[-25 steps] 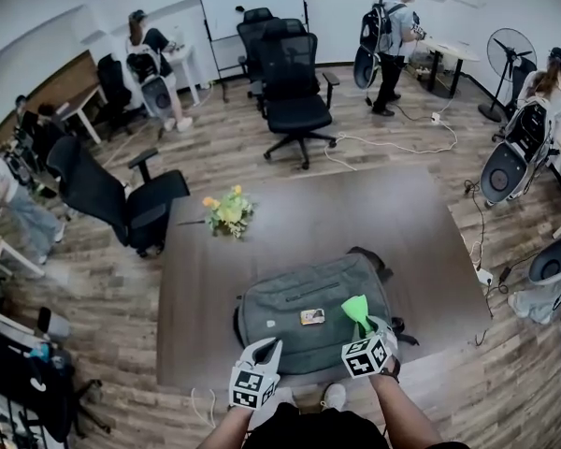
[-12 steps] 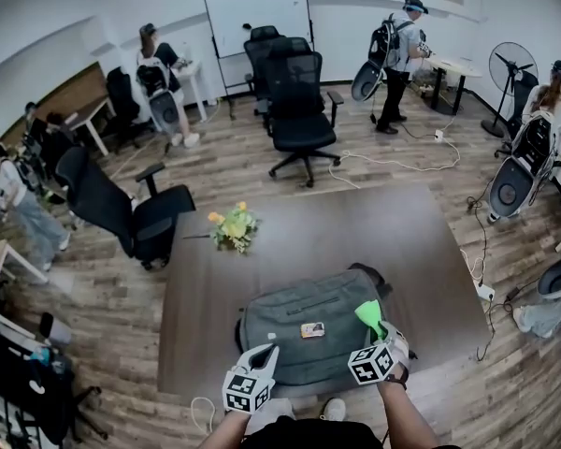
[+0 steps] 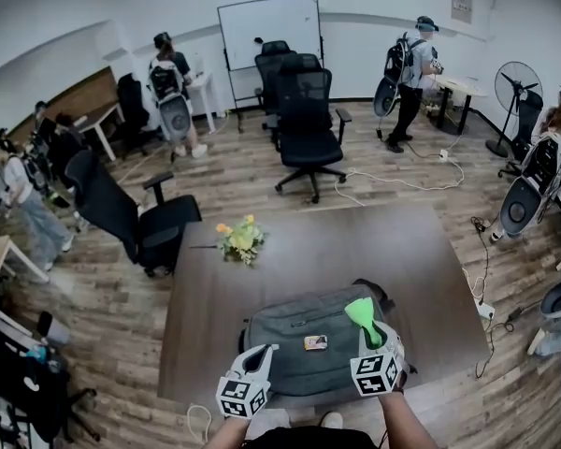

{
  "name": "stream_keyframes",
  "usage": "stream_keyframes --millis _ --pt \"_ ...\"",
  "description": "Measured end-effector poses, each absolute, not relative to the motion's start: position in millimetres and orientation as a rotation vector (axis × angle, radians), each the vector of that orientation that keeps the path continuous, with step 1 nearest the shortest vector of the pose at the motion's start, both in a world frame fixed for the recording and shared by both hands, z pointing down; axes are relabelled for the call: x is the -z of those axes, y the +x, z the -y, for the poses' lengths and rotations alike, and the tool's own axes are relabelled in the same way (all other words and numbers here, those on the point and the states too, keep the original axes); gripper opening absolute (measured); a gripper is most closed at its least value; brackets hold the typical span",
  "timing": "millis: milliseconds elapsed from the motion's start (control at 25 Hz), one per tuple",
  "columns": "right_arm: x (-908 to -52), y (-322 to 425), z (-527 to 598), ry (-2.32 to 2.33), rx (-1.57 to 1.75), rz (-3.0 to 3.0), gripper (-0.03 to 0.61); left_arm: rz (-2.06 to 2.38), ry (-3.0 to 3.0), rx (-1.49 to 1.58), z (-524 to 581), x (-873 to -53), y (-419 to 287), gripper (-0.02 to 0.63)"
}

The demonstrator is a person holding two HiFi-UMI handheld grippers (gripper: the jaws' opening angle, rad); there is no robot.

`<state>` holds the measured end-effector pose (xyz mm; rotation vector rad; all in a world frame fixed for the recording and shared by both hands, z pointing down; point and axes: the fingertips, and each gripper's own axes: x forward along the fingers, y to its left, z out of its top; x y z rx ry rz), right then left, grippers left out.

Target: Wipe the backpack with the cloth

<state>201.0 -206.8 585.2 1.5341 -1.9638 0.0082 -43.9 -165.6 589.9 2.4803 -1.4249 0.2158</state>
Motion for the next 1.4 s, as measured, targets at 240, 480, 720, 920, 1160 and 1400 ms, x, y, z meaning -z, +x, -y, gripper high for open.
stream_keyframes --millis 240,480,720,920,1160,1400 --pt "-518 173 213 1.610 -0.018 2.263 0.088 1.494 2.556 -0.077 174 -536 -48 0.018" --pt "-454 156 210 1.696 0.065 2.526 0.086 1.589 2.623 0.030 186 -487 -62 0.018" --pt "-425 147 206 1.726 0.174 2.589 0.086 1.649 2.648 0.064 195 -468 -73 0.018" --pt "-425 140 204 1.705 0.180 2.597 0.080 1.646 2.663 0.044 193 -468 -73 0.018" --pt "-424 140 204 1.715 0.180 2.599 0.080 1.631 2.651 0.070 192 -462 -68 0.018" --pt "-426 136 205 1.699 0.160 2.636 0.080 1.637 2.670 0.033 192 -467 -67 0.018"
